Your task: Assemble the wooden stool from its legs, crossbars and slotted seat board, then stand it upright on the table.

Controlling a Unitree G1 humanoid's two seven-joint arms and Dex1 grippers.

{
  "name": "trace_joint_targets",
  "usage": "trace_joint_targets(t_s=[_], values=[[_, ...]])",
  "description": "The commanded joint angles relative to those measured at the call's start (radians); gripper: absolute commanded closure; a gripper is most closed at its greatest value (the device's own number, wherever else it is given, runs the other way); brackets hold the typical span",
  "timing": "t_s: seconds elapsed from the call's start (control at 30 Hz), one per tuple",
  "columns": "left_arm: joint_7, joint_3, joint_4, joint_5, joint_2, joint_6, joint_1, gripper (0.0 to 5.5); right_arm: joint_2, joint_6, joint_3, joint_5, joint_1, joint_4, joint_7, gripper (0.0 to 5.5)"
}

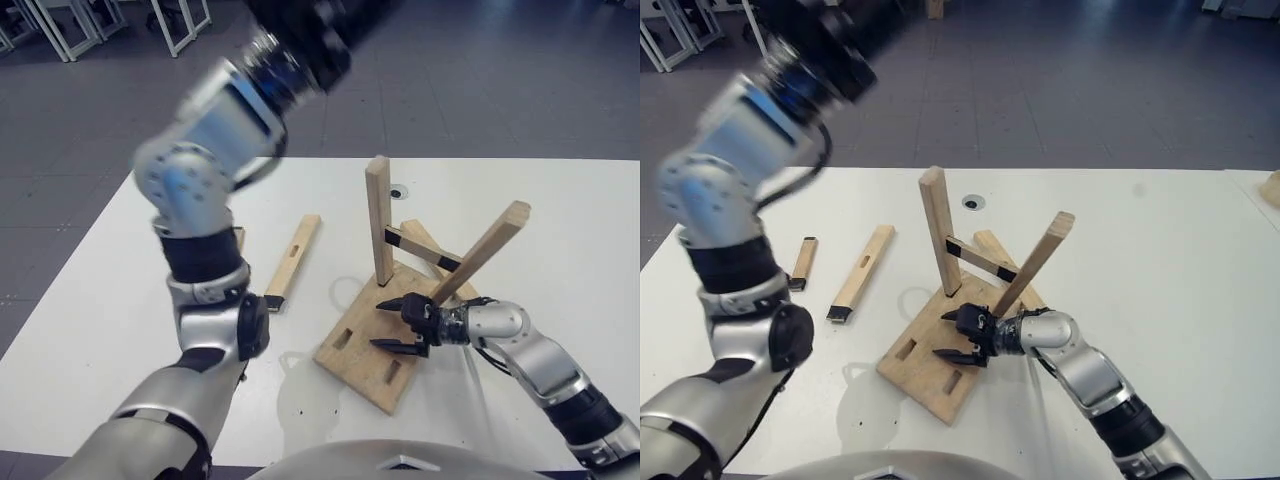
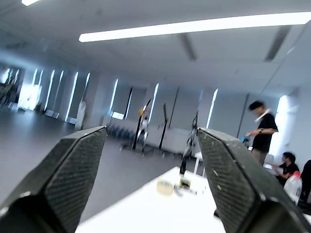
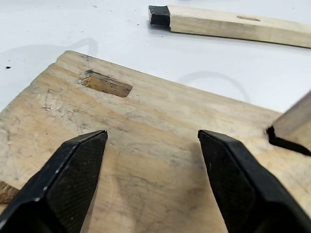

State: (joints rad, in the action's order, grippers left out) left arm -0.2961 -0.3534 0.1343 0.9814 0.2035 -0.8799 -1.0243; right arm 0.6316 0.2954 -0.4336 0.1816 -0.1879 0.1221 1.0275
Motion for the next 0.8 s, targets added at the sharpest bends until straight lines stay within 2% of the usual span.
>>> trace_joint_targets(t_s=[0.03,0.13,0.2,0.33,0.43,0.5,0.6,0.7,0.8], values=[[0.038,-0.059,0.013,0.102,0.06,-0.03,-0.054,2.06,0.035,-0.09,-0.018,-0.071,-0.246,-0.353,0.188,2.05],[0.068,-0.03,0.011,0.082,0.079,-0.025,-0.019,2.06,-0.048,-0.14,-0.007,-0.081,-0.413,-0.503,0.212,2.05],[0.081,-0.018,0.016,0.061,0.091,-0.015,0.018,2.06,-0.074,-0.114,0.028,-0.046,-0.407,-0.463,0.206,2.05],[0.14,-0.056,0.046,0.03,0.142,-0.01,0.128,2.06,-0.046,-0.021,0.098,0.013,-0.282,-0.225,0.162,2.05],[0.192,-0.127,0.067,-0.026,0.226,-0.023,0.288,2.06,0.013,0.098,0.182,0.072,-0.152,0.028,0.111,2.05],[0.199,-0.129,0.094,-0.138,0.305,-0.027,0.487,2.06,0.045,0.187,0.268,0.088,-0.043,0.201,0.019,2.05],[0.197,-0.056,0.16,-0.281,0.332,-0.011,0.778,2.06,-0.052,0.359,0.391,0.113,0.099,0.424,-0.229,2.05],[0.19,0.029,0.156,-0.373,0.282,0.03,0.941,2.06,-0.17,0.475,0.359,0.13,0.178,0.563,-0.406,2.05],[0.174,0.084,0.09,-0.452,0.265,0.087,0.986,2.06,-0.2,0.538,0.327,0.153,0.186,0.616,-0.462,2.05]])
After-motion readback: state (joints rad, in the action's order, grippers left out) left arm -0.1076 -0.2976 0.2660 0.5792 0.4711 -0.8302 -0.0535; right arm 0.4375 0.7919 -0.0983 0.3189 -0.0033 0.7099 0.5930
